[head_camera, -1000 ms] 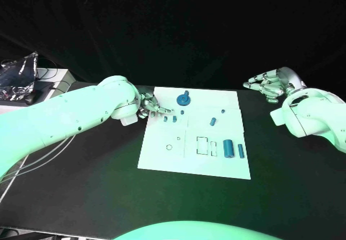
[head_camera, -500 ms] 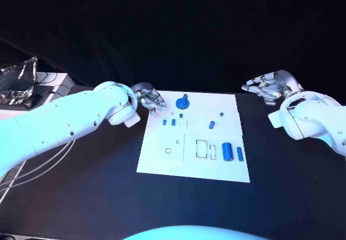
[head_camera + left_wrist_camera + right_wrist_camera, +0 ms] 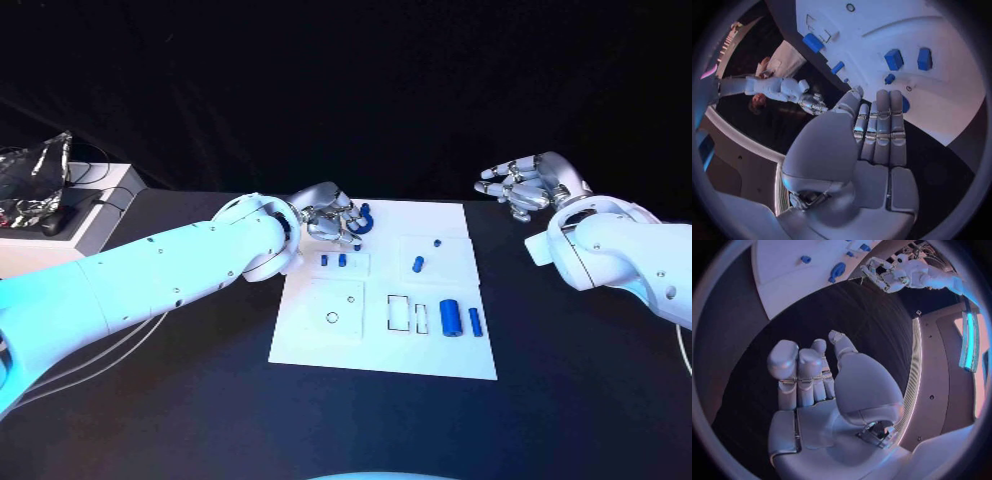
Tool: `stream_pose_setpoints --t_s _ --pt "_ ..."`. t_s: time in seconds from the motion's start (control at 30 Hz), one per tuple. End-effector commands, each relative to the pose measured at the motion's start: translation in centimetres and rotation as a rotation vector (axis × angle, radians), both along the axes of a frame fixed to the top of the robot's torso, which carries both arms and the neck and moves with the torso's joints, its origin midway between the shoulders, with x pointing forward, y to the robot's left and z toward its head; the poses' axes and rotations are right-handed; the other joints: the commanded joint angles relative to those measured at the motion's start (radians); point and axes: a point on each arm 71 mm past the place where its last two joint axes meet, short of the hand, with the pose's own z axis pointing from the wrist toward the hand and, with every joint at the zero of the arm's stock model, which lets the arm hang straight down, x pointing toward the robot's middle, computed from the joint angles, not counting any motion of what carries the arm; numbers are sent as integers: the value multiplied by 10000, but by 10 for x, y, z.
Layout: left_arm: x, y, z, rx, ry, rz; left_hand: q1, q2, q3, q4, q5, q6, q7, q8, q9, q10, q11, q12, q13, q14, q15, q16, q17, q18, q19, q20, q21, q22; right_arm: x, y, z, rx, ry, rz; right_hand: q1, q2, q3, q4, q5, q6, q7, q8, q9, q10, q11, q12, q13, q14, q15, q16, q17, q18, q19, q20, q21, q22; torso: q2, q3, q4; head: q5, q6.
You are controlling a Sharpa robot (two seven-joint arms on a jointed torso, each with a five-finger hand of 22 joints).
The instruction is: Assemble the parts on the task board
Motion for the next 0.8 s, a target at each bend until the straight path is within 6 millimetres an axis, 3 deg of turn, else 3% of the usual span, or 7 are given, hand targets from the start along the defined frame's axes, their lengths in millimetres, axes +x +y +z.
stream_pose_setpoints --t_s 0.03,0.1,0.3,0.5,0.8 --pt "1 -8 1 1062 -1301 -624 14 -110 374 -53 47 126 15 -34 -301 213 -13 -305 -3 53 -38 704 201 185 52 -84 456 497 0 3 2 86 -441 301 14 -6 38 -90 65 -7 81 -37 -20 -34 -62 -107 -310 52 -9 -225 -77 65 77 -64 -338 612 27 11 -7 -14 80" --pt "3 -10 -2 1394 -1298 -621 -137 -223 685 -34 34 202 36 -34 -522 315 15 -540 0 -96 -16 1274 279 197 -46 -94 787 923 0 4 2 86 -487 313 9 -11 74 -121 66 -12 79 -36 -28 -46 -64 -107 -453 85 -15 -214 19 42 137 -77 -350 642 17 14 -1 -28 101" --pt "7 -17 -8 2148 -1244 -552 -407 -431 980 110 14 487 29 -34 -561 503 6 -744 -4 -281 12 2623 199 256 -218 -12 1294 1646 0 5 3 85 -572 333 -35 -21 142 -174 59 -6 75 -37 -41 -90 -76 45 -838 132 -24 -324 193 17 261 -89 -584 825 24 18 3 -39 133" --pt "9 -22 -13 2674 -1222 -536 -405 -426 1128 120 7 799 65 -25 -552 969 -88 -711 9 -233 -16 3339 86 342 -133 -7 1617 2016 0 6 3 82 -614 349 -45 -34 141 -174 69 1 77 -34 -39 -100 -74 80 -916 148 -22 -338 231 15 290 -93 -639 865 11 22 -14 -14 93" --pt "11 -26 -18 3101 -941 -491 -462 -487 1360 181 0 775 222 -36 -564 1047 -8 -1035 11 -399 53 3962 -712 484 -134 83 1701 2374 -1 6 4 81 -677 322 -54 -46 145 -162 85 1 76 -37 -38 -115 -75 97 -1044 152 -22 -405 238 12 322 -93 -746 871 12 17 0 14 69"
